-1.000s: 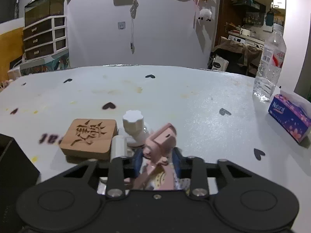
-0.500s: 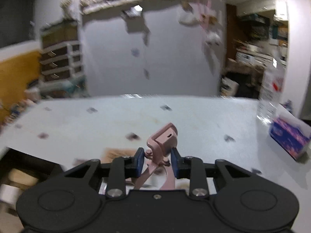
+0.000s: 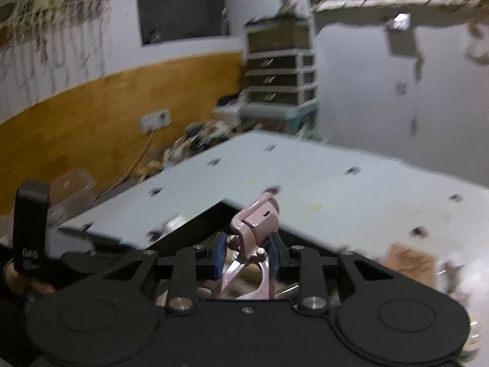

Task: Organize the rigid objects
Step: 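Carry the pink scissors into the black box and lower them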

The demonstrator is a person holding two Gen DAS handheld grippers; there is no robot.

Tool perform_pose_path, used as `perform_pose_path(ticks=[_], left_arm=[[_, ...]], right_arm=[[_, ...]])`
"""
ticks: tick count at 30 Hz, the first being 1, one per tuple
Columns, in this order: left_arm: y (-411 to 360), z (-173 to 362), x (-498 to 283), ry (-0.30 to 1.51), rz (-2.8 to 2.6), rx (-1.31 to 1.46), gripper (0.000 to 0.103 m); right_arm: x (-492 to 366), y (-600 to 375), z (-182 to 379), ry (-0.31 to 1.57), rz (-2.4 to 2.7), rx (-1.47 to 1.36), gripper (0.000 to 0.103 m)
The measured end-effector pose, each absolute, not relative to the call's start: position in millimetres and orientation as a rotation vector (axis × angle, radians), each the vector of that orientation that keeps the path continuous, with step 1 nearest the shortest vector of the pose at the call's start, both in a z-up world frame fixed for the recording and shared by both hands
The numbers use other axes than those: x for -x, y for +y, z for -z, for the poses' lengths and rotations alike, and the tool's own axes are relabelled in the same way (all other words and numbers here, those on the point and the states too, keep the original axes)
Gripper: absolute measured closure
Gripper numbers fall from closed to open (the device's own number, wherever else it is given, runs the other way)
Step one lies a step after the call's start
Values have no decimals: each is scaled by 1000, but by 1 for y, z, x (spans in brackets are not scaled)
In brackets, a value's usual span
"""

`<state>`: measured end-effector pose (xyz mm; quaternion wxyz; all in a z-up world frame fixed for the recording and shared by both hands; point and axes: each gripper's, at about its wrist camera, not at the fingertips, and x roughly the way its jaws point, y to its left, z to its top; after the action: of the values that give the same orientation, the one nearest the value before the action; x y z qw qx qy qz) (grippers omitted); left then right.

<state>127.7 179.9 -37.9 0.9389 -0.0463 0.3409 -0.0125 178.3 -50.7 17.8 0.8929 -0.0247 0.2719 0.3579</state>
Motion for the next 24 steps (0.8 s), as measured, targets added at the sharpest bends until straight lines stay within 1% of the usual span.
perform_pose_path(ticks=[6,14,17,24], left_arm=[[180,38,-128,696,26,95,98],[180,38,-128,696,26,96,98],[180,38,-128,696,25,95,98],[180,38,-128,696,27,96,98]], right_arm=[[-190,-25,7,757,-766,22,73],[-195,-14,28,893,-760,1,73],[-199,-12,36,928,-755,-2,73],[-201,-14,37,879,-681,35,73]])
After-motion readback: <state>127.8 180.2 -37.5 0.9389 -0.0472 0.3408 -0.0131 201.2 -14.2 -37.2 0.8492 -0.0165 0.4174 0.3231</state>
